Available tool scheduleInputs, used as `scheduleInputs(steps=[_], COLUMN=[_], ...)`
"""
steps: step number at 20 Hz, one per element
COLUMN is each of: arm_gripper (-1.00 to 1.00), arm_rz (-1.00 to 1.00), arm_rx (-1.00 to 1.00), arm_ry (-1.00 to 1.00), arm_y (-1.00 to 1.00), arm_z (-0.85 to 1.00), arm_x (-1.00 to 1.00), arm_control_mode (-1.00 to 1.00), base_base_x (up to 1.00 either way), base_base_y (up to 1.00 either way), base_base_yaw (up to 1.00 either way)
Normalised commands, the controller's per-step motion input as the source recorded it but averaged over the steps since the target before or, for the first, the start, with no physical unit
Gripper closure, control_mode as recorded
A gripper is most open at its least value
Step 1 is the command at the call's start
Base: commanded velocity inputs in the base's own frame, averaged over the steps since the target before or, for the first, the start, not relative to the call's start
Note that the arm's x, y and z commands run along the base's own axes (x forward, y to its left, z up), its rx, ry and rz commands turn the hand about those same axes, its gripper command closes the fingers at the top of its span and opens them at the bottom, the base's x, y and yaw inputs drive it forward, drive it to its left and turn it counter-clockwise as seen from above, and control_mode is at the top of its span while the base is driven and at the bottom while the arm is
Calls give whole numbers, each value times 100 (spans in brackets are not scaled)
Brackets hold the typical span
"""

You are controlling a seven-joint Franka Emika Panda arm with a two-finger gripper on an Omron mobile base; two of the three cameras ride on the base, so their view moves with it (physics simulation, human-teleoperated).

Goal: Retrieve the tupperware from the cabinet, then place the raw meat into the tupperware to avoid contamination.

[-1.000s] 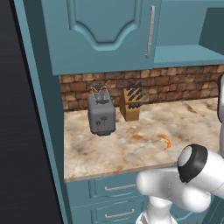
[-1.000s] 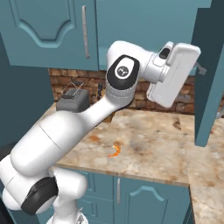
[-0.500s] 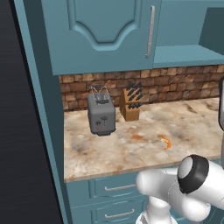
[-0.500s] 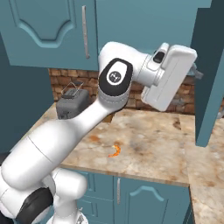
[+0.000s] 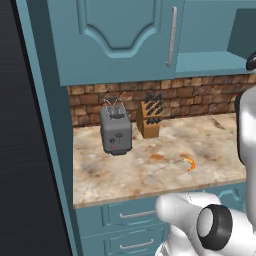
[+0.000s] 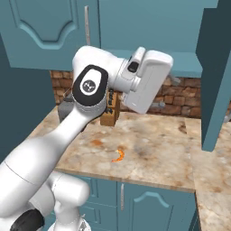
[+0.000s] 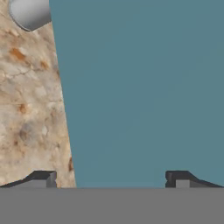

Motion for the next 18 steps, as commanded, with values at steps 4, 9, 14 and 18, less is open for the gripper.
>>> scheduleInputs(steps=[4, 9, 14, 18], arm_gripper=[-100, -100, -100, -100], arm_rz=[0, 2, 4, 5], arm_rx=[0, 0, 0, 0], arm_ry=[-11, -14, -14, -13], arm_y=[3, 10, 21, 21], arm_z=[0, 0, 0, 0], arm_x=[0, 0, 0, 0], arm_control_mode=[-100, -100, -100, -100], base_base_x=[0, 0, 0, 0], base_base_y=[0, 0, 0, 0], base_base_yaw=[0, 0, 0, 0])
